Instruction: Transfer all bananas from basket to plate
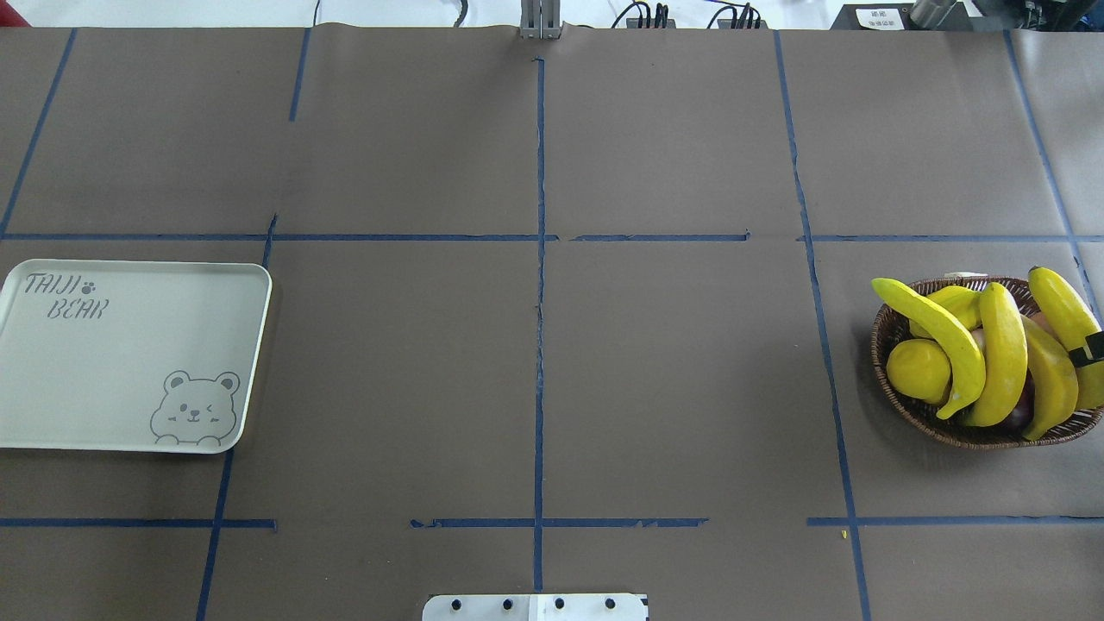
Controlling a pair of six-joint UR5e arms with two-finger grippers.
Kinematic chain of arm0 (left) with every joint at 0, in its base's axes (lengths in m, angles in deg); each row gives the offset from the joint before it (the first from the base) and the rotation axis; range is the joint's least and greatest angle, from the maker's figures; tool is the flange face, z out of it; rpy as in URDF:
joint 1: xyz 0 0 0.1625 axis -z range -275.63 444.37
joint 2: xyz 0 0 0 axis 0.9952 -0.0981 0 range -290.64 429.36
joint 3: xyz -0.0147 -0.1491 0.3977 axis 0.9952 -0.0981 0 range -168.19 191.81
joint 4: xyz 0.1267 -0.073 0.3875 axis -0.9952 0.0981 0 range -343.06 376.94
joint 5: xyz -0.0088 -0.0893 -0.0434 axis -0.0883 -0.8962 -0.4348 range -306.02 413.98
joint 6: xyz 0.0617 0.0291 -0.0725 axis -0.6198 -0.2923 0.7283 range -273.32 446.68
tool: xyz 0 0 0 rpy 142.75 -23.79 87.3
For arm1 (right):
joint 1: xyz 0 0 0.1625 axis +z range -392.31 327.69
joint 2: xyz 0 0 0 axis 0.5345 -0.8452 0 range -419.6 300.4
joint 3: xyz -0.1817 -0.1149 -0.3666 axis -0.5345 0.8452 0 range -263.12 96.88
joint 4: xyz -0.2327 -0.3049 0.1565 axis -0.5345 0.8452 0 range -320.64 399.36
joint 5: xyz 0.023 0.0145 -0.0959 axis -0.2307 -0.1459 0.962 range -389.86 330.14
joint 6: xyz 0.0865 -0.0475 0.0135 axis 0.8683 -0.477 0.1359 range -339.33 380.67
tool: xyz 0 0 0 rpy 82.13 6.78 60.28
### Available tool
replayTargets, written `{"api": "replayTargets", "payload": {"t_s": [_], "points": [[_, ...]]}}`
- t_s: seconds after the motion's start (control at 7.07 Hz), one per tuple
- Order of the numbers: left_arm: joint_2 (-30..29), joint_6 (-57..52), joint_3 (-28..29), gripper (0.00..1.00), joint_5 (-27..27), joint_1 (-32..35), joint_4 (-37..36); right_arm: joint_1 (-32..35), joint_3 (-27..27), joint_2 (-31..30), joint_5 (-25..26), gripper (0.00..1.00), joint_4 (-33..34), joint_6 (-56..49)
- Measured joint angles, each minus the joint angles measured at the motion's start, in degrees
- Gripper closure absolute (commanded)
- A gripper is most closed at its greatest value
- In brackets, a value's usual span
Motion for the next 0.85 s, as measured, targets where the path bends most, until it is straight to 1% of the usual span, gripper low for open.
{"api": "replayTargets", "payload": {"t_s": [0.28, 0.71, 0.85], "points": [[0.0, 0.05, -0.28, 0.0, -0.06, 0.0, -0.03, -0.19, -0.02, 0.05, -0.15, 0.64, 0.07, 0.06], [-0.02, 0.11, -0.49, 0.0, -0.21, 0.02, -0.09, -0.13, -0.21, -0.05, -0.17, 0.96, 0.06, -0.03], [-0.06, 0.12, -0.49, 0.0, -0.25, 0.02, -0.11, 0.02, -0.45, -0.26, -0.25, 0.99, -0.04, -0.09]]}}
